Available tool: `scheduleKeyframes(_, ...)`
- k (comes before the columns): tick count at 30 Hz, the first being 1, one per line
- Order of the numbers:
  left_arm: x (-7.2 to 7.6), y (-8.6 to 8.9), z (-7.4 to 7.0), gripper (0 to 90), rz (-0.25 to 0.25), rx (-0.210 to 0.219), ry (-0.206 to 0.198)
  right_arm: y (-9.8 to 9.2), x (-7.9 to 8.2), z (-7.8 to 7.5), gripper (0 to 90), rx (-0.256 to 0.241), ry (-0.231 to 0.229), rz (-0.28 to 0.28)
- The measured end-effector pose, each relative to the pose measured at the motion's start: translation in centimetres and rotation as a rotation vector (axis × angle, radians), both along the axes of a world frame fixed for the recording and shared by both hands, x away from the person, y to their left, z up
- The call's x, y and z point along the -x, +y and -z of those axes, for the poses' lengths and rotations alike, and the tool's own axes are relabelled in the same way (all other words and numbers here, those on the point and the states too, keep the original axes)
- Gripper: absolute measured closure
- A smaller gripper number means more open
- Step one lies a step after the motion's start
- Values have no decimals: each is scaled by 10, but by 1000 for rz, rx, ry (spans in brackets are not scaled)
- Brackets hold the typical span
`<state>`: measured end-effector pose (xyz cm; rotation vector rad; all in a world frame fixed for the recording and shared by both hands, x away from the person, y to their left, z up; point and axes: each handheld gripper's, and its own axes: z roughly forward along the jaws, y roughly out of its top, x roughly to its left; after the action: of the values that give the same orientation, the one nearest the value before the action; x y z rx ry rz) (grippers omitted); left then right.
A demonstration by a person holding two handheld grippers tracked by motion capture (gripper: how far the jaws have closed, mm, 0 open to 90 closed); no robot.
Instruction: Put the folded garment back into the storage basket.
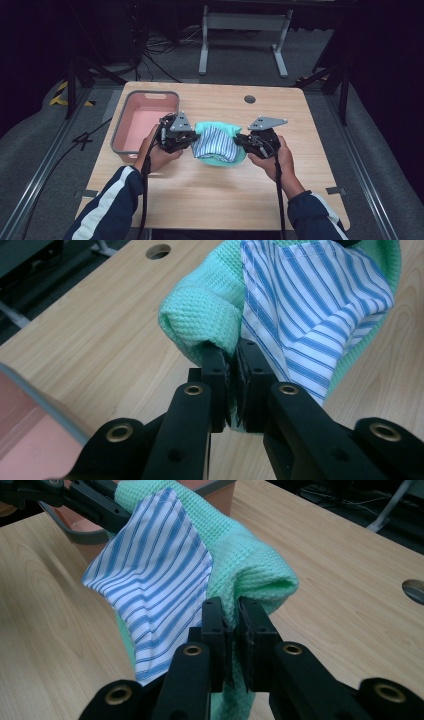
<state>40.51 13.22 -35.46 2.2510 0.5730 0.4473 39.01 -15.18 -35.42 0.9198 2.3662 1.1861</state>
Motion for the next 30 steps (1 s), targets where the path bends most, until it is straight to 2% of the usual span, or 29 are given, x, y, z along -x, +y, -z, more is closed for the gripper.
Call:
scheduleKeyframes(14,2,37,-20,839,-69,10,-35,39,-11,-19,825,8,-23,-53)
scheduleKeyframes(16,2,42,-23,839,-71,0,-47,45,-12,-22,825,9,-23,-61)
scheduleKeyframes(17,3,43,-23,839,-79,12,-39,47,-13,-23,825,11,-27,-64)
scheduleKeyframes(30,3,72,-35,839,-134,9,-55,78,-25,-29,825,7,-26,-97)
